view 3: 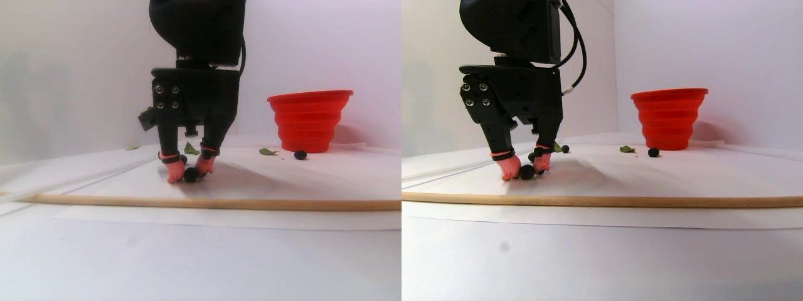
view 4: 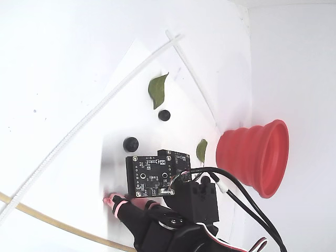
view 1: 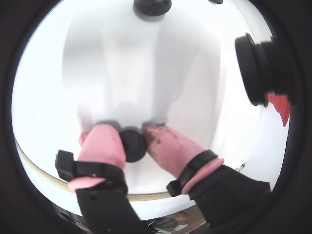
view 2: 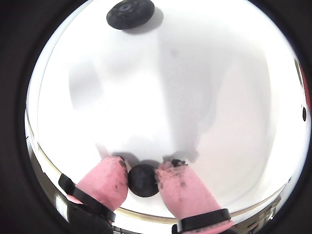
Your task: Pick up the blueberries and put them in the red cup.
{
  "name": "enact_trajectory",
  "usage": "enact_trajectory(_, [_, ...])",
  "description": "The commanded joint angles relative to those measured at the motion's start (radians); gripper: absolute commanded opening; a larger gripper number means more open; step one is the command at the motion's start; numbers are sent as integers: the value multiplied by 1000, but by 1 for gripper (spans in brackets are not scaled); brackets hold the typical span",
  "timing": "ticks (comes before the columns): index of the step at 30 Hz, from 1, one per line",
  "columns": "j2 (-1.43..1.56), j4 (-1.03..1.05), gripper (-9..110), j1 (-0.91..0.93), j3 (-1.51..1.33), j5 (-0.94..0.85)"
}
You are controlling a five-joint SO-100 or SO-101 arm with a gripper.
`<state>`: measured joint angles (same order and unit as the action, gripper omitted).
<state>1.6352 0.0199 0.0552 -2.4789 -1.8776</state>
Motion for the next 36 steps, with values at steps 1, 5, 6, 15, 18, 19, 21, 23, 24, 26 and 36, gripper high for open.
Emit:
enact_trajectory(1, [71,6,10,2,48,3])
enact_trajectory(5, [98,15,10,11,48,0])
enact_trajectory(6, [106,17,10,14,46,0])
enact_trajectory(15, [189,26,10,43,37,-14])
enact_trajectory(18, [215,29,10,57,35,-18])
enact_trajectory(19, [224,29,10,61,34,-18])
enact_trajectory(21, [245,32,10,72,32,-21])
enact_trajectory(23, [268,40,10,81,32,-21])
enact_trajectory(24, [281,41,10,86,32,-21])
enact_trajectory(26, [301,44,10,95,32,-20])
enact_trajectory(36, [410,58,10,143,31,-8])
